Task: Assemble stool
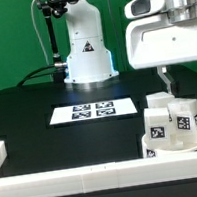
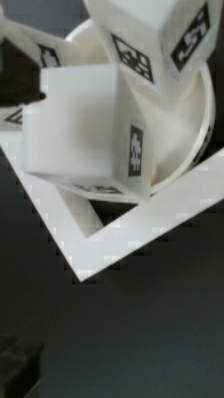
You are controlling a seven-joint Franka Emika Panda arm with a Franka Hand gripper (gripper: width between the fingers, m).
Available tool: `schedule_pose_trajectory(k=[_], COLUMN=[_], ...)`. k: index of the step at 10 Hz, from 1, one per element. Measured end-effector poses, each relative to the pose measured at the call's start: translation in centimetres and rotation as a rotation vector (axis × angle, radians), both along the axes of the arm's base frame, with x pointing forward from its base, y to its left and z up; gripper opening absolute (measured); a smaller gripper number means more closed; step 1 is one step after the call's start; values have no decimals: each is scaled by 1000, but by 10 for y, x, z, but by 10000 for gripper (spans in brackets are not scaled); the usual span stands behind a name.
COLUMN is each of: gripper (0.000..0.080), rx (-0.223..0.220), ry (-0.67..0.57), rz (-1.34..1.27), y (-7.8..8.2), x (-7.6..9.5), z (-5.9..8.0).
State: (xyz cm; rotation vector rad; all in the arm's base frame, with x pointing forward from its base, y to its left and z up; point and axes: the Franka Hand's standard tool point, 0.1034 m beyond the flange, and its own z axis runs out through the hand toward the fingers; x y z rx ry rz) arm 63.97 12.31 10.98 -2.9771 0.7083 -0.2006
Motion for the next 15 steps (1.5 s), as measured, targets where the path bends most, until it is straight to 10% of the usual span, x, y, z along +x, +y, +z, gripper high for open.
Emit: schedule_pose_trajectory(k=[15], gripper=[649], rx=[-195], ry=[33], rz=[998], y=[-5], x=[-9], z=[-20])
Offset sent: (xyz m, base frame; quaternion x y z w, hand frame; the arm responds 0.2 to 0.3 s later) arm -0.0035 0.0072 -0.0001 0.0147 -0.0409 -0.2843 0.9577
